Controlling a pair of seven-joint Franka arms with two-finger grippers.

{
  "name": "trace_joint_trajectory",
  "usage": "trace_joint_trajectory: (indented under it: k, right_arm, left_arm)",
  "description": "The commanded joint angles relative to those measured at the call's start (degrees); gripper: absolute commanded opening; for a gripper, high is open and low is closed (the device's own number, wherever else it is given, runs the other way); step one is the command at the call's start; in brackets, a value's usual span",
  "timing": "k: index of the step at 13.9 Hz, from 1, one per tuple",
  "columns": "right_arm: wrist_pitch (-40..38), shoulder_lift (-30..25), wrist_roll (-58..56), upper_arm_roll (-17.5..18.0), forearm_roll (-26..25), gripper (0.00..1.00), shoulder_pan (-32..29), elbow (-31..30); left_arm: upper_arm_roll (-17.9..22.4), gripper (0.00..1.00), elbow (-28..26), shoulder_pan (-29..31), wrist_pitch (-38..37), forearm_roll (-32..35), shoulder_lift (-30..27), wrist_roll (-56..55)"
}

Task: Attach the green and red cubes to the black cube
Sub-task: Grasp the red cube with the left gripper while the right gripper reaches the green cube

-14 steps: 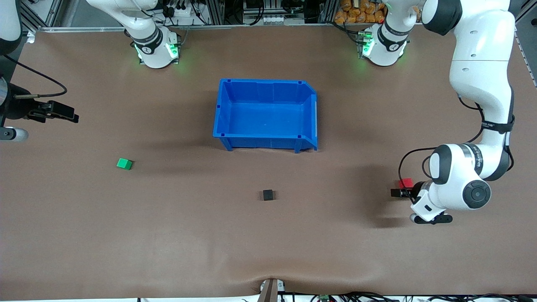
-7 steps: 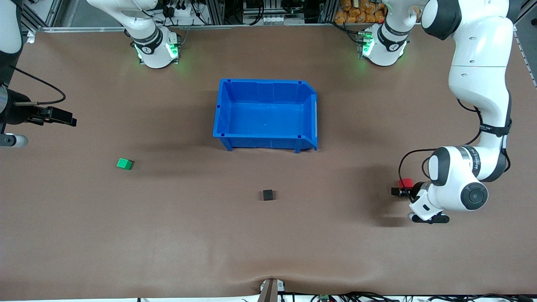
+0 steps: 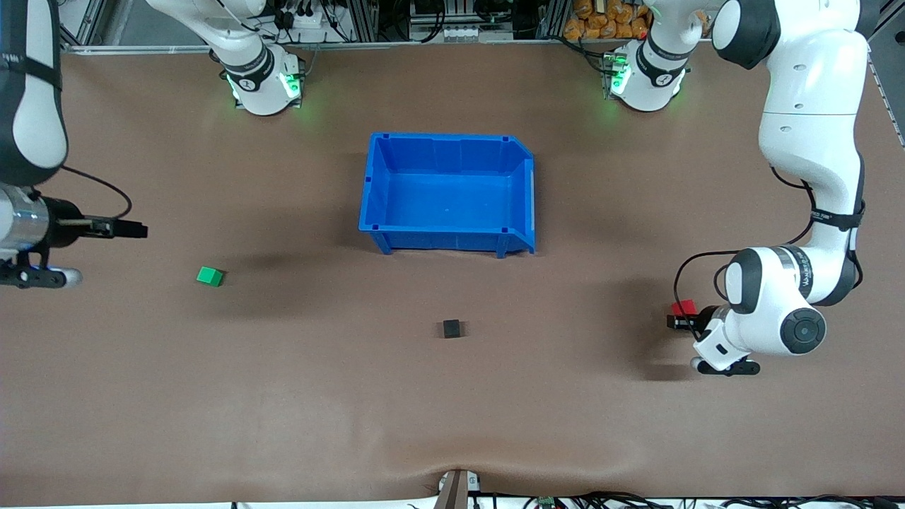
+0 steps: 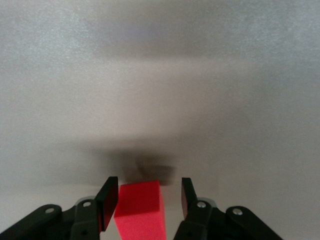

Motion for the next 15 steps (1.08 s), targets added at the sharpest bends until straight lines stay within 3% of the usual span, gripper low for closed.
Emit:
trace_joint_trajectory:
  k: [1,3,7,8,10,11,13,15]
  right_arm:
    - [1.97,6.43,-0.09,0.56,8.17,1.00,-3.21,3.14]
    - [5.12,8.64,-0.18,0.48,7.06,1.00,-3.75,2.88]
    - [19.44,8.47,-0.10,0.48,2.05,1.00,-2.53,-7.29]
    - [22.26,8.38,-0.10,0.48,0.82,1.00,-2.70,-9.67]
    - [26.84,8.03,-0.18,0.48,0.28,1.00,-3.75,-13.54]
    - [28.42,7.85,-0.18,0.48,0.28,1.00,-3.84,-15.13]
    - [30.98,7.67,-0.18,0.48,0.19,1.00,-3.93,-17.50]
    - [34.74,7.76,-0.27,0.48,0.19,1.00,-5.25,-20.22]
  left_arm:
    - [0.03,0.84,-0.14,0.09,-0.30,0.09,-0.47,1.26]
    - [-0.05,0.89,-0.31,0.09,-0.48,-0.18,-0.47,1.26]
    - [-0.05,0.77,-2.15,0.45,-0.57,-0.26,-0.38,1.26]
    - [-0.05,0.70,-2.94,0.36,-0.57,-0.26,-0.73,0.91]
    - [-0.05,0.35,-2.95,0.45,-0.74,-0.26,-1.00,0.73]
    - [-0.05,0.30,-2.95,0.36,-0.74,-0.26,-1.00,0.64]
    - [-0.05,0.29,-2.86,-0.08,-0.74,-0.44,-1.00,-0.14]
    - [-0.23,0.14,-2.42,-0.26,-0.74,-0.70,-1.09,-2.25]
